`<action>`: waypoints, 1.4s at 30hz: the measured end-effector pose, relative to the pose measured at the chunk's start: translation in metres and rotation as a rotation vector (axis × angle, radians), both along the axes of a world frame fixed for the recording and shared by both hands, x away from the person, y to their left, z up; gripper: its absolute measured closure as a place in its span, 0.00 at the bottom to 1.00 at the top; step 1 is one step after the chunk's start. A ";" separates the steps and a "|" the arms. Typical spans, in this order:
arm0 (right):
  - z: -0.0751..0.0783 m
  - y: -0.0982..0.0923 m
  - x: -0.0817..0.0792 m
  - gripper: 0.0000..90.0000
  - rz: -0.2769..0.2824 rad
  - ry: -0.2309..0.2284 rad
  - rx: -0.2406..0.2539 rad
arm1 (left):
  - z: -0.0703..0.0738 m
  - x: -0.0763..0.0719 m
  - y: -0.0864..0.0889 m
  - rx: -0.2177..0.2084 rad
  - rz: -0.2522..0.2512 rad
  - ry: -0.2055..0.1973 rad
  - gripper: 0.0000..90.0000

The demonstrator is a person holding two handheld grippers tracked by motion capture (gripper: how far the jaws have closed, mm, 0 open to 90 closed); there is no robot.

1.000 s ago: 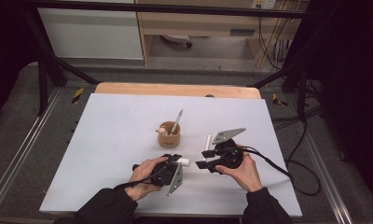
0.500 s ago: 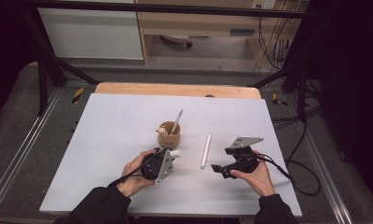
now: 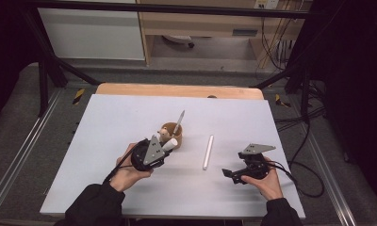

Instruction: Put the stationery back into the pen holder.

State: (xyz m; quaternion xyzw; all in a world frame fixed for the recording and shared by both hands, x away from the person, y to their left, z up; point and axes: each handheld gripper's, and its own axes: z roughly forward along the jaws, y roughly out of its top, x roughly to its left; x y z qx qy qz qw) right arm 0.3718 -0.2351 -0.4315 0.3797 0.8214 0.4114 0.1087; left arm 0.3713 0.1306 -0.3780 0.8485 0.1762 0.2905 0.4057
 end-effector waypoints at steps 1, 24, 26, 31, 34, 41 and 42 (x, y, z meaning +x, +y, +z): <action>-0.001 -0.001 0.000 0.01 -0.001 -0.004 -0.001 | 0.003 0.001 0.001 -0.017 0.010 0.006 0.74; -0.007 -0.004 -0.002 0.01 0.001 0.010 -0.022 | 0.046 0.047 -0.012 -0.251 0.124 0.052 0.74; -0.007 -0.003 -0.002 0.01 0.004 0.008 -0.025 | 0.046 0.052 -0.014 -0.262 0.130 0.057 0.74; -0.008 -0.003 -0.002 0.01 0.004 0.015 -0.027 | 0.042 0.065 -0.019 -0.276 0.150 0.066 0.75; -0.008 -0.003 -0.002 0.01 0.003 0.016 -0.028 | 0.038 0.072 -0.021 -0.282 0.163 0.069 0.75; -0.009 -0.002 -0.002 0.01 0.010 0.015 -0.036 | 0.026 0.088 -0.024 -0.313 0.189 0.097 0.74; -0.009 -0.002 -0.002 0.01 0.010 0.014 -0.036 | 0.024 0.090 -0.024 -0.312 0.192 0.101 0.74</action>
